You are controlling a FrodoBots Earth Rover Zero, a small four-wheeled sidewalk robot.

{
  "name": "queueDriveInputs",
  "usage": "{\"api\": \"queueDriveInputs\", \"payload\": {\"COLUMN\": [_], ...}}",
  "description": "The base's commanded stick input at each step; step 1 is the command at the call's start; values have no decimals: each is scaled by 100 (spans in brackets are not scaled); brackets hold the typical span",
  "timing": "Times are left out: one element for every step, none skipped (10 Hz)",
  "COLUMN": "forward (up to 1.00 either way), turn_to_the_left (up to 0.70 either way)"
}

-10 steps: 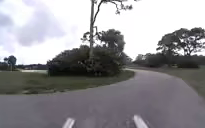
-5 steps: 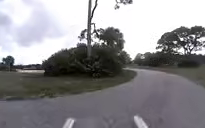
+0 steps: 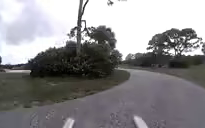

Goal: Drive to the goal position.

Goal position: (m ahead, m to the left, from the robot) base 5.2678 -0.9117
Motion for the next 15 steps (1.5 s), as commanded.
{"api": "queueDriveInputs", "payload": {"forward": [85, 85, 85, 85, 85, 85, 85, 85, 85, 85, 85, 85, 85, 85, 85], "turn_to_the_left": [-33, -33, -33, -33, -33, -33, -33, -33, -33, -33, -33, -31, -16, 0, 0]}}
